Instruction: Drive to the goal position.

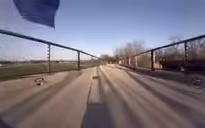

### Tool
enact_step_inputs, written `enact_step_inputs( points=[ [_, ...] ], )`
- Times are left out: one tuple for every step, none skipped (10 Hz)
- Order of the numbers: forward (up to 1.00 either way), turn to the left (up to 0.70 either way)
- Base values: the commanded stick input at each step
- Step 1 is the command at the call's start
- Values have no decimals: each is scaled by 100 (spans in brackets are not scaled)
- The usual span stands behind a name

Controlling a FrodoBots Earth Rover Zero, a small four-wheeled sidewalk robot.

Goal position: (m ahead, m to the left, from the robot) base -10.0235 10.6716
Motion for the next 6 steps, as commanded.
enact_step_inputs(
  points=[
    [70, 14],
    [70, 14],
    [70, 14],
    [70, 14],
    [70, 14],
    [70, 14]
  ],
)
